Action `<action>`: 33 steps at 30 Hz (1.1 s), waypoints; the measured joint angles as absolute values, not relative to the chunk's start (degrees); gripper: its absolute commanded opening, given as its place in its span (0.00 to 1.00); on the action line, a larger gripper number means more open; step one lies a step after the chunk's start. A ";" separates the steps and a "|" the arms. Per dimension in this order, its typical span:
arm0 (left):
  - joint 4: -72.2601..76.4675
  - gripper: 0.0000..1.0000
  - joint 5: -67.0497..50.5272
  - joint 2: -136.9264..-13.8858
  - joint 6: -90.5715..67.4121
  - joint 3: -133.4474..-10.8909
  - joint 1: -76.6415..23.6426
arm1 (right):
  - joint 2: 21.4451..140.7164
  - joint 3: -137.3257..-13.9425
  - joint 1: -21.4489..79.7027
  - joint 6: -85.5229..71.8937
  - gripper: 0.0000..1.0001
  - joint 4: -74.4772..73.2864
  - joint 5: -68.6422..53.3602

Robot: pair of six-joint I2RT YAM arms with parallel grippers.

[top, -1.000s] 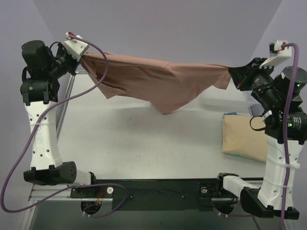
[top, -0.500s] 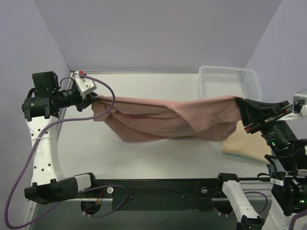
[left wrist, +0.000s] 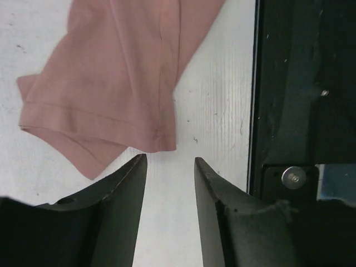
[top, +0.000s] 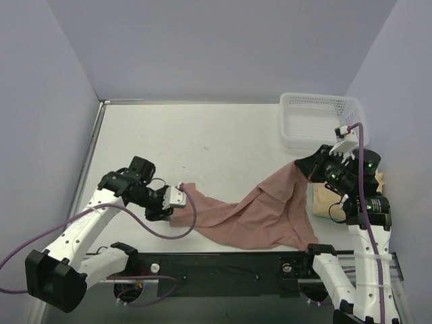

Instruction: Fold and stack the t-shirts

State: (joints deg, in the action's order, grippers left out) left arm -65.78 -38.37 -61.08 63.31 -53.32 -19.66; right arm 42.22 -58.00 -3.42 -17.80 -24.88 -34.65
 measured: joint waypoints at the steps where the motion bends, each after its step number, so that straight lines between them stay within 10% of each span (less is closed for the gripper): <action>1: -64.29 0.45 -36.84 -60.77 62.28 -51.64 -21.37 | 42.19 -57.34 -3.42 -17.56 0.00 -24.84 -34.44; 6: -57.01 0.61 -30.11 -62.02 61.89 -45.67 -25.41 | 42.11 -55.11 -3.42 -16.40 0.00 -24.80 -33.74; 28: -33.89 0.54 -14.02 -67.72 56.45 -32.29 -39.07 | 39.27 -53.08 -3.42 -14.57 0.00 -25.15 -30.70; 30: -32.10 0.47 -13.08 -67.09 56.42 -30.87 -39.07 | 39.27 -53.08 -3.42 -14.48 0.00 -25.15 -30.70; 33: -29.19 0.00 -12.19 -65.87 56.47 -29.26 -39.07 | 39.38 -53.08 -3.42 -14.46 0.00 -25.15 -30.70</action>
